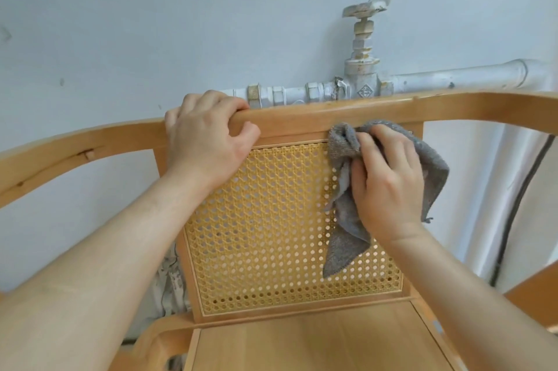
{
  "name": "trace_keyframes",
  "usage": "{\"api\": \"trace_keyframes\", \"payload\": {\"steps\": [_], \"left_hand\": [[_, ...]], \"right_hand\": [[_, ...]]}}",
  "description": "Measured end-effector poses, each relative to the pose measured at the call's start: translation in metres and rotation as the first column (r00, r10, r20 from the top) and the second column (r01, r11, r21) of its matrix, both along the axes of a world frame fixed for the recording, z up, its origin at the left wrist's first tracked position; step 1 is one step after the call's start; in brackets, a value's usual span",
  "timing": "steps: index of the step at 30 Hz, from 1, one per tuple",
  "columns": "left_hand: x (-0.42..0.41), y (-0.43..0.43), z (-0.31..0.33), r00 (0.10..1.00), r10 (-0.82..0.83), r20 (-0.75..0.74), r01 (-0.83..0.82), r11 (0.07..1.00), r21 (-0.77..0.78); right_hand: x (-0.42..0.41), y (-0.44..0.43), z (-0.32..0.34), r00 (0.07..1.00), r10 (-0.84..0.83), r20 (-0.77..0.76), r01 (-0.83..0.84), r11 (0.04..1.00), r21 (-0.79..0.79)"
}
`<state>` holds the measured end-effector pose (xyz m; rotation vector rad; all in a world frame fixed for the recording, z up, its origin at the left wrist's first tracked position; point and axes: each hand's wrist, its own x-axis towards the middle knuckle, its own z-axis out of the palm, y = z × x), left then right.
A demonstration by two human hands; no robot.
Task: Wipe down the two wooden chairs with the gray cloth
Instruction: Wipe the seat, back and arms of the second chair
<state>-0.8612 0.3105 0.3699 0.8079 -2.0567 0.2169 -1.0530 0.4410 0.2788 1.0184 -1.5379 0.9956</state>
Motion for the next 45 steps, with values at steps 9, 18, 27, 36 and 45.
{"api": "trace_keyframes", "payload": {"steps": [9, 18, 27, 36, 45], "left_hand": [[0.034, -0.002, 0.051, 0.985, -0.174, -0.019, 0.161, 0.859, 0.486], [0.082, -0.017, 0.036, 0.968, 0.157, 0.196, -0.212, 0.929, 0.303], [0.084, -0.017, 0.026, 0.973, 0.158, 0.171, -0.195, 0.952, 0.234], [0.085, -0.019, 0.015, 0.974, 0.159, 0.164, -0.177, 0.979, 0.099], [0.088, -0.018, 0.011, 0.971, 0.153, 0.183, -0.17, 0.982, 0.084]], "right_hand": [[0.131, -0.085, 0.026, 0.901, 0.415, -0.126, -0.392, 0.903, 0.177], [0.151, -0.113, 0.027, 0.811, 0.544, -0.215, -0.418, 0.796, 0.439], [0.128, -0.099, 0.03, 0.641, 0.673, -0.369, -0.301, 0.662, 0.686], [0.138, -0.101, -0.024, 0.739, 0.59, -0.326, -0.336, 0.742, 0.581], [0.012, -0.01, -0.007, 0.837, 0.387, -0.386, -0.113, 0.813, 0.571]]}}
